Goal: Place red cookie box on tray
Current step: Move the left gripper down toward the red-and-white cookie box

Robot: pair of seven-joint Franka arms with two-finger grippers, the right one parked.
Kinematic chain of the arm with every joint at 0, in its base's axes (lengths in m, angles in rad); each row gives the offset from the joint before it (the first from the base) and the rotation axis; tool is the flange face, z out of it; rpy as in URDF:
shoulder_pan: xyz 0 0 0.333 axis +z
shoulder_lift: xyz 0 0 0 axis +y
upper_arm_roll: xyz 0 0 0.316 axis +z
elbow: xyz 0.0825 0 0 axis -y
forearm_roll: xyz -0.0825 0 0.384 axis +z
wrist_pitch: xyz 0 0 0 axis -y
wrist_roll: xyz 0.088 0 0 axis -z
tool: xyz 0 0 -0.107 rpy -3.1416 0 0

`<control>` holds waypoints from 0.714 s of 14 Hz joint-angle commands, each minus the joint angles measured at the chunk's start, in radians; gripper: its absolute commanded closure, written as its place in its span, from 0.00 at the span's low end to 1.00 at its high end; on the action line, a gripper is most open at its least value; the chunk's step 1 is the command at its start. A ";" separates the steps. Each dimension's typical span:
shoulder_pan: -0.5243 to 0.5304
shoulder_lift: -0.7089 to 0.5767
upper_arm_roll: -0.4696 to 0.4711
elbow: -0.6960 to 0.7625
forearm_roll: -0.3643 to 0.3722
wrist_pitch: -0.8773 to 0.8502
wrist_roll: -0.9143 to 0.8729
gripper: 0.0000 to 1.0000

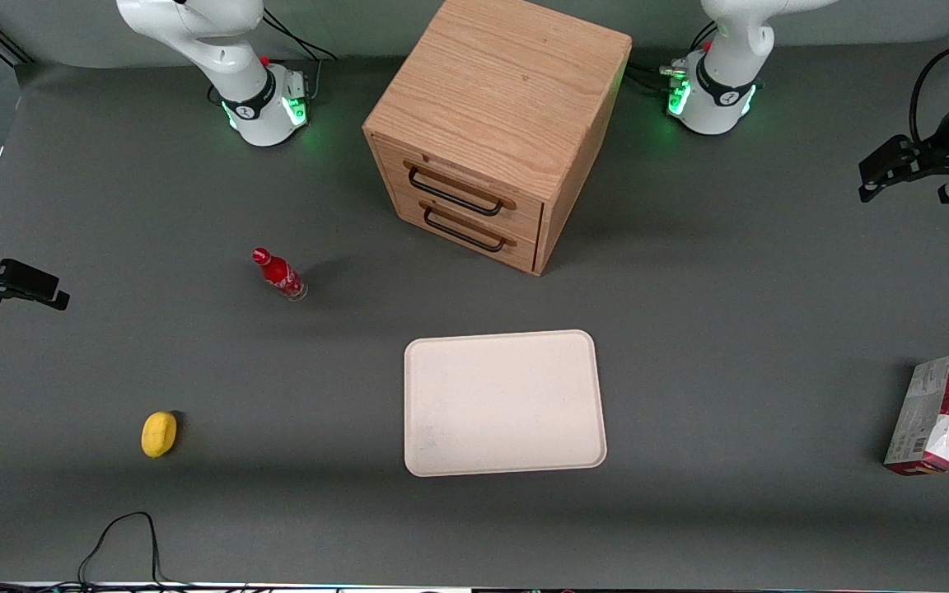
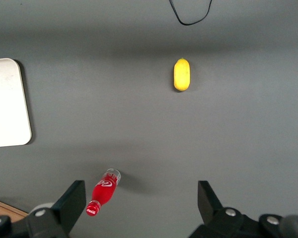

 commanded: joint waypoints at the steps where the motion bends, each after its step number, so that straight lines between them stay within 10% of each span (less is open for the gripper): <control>1: 0.009 0.047 0.055 0.028 0.046 0.016 0.016 0.00; 10: 0.072 0.553 0.271 0.430 0.016 0.103 0.828 0.00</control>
